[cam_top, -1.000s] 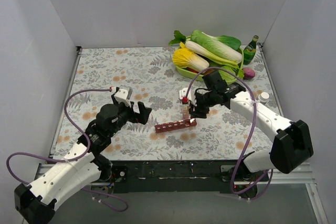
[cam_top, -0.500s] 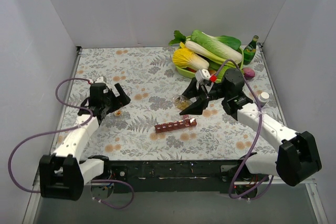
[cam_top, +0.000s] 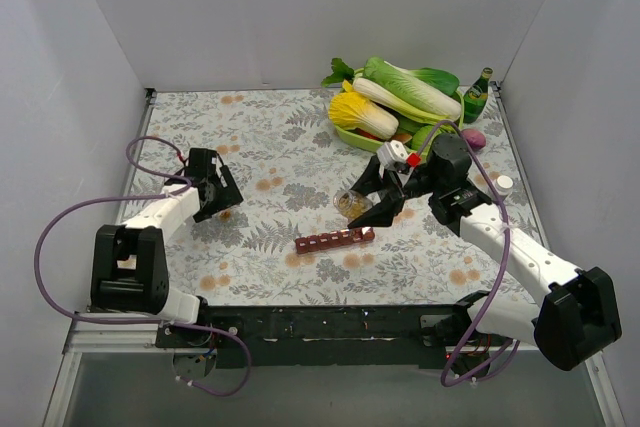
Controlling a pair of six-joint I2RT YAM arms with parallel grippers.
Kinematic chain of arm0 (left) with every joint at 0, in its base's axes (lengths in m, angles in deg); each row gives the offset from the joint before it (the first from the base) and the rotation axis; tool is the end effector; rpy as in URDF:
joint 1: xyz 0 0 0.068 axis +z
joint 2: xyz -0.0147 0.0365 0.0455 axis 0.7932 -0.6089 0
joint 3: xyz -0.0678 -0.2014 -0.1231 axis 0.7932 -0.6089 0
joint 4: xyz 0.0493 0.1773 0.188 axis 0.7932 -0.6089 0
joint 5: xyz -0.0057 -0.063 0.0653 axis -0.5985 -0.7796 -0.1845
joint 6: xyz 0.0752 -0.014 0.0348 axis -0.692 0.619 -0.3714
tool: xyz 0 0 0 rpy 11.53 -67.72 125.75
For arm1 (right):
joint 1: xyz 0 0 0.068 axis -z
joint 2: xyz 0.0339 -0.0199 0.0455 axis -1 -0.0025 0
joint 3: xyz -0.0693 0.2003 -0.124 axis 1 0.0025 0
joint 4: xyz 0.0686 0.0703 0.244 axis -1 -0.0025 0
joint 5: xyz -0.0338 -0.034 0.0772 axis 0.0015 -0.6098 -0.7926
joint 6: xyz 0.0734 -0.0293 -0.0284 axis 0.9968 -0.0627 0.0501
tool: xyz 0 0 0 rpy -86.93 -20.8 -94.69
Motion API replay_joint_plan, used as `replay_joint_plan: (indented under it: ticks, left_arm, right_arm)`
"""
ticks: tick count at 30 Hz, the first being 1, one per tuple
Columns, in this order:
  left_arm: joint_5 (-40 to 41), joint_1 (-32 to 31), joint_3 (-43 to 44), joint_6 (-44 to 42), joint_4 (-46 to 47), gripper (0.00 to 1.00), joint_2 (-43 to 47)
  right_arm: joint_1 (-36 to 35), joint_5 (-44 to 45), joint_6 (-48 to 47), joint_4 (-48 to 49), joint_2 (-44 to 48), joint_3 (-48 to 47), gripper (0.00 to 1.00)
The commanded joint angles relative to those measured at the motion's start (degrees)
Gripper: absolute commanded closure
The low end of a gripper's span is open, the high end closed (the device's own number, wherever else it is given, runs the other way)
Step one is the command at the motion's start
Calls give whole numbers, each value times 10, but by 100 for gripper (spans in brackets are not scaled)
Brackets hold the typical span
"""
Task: Sort the pills into containers
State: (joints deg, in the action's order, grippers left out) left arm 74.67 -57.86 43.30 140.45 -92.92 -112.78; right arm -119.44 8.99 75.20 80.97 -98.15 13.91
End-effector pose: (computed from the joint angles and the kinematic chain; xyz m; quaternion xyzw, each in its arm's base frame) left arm 0.2894 -0.0183 0.1229 -0.5055 0.8257 -0.0960 0.2310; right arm 0.1986 0.1949 0.3132 -0.5729 0.3981 0.5549 0.4533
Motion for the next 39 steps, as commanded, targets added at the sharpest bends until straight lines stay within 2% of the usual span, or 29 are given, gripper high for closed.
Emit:
replay_joint_plan:
  ticks: [1,11,21,30,33,34,36,37,39]
  left_arm:
    - [13,2,26,-19,1,25,-31]
    - [6,2,23,-20,1,46,-41]
    - [12,1,30,-20,-3,45,-61]
    - [7,1,30,-21,-4,69,-58]
    - [-21,1,30,-29,-3,75,-48]
    - [-53,1,30,-32,-2,76,-40]
    - [-119,-1,27,-51,3,78,-6]
    - [-194,-3,26,-54,2,78,8]
    - [-281,-10,27,-50,5,79,62]
  right_arm:
    - [2,4,-36,-37,8,-18,99]
    - [5,8,-37,-39,4,-15,99]
    - [14,6,-36,-42,11,-13,99]
    - [19,0,-31,-44,18,-11,99]
    - [21,1,-33,-47,21,-7,99]
    - [22,1,-34,-48,21,-7,99]
    - [23,4,-56,-73,22,-7,99]
    - [23,8,-73,-89,22,-9,99]
    - [23,15,-121,-143,22,-17,99]
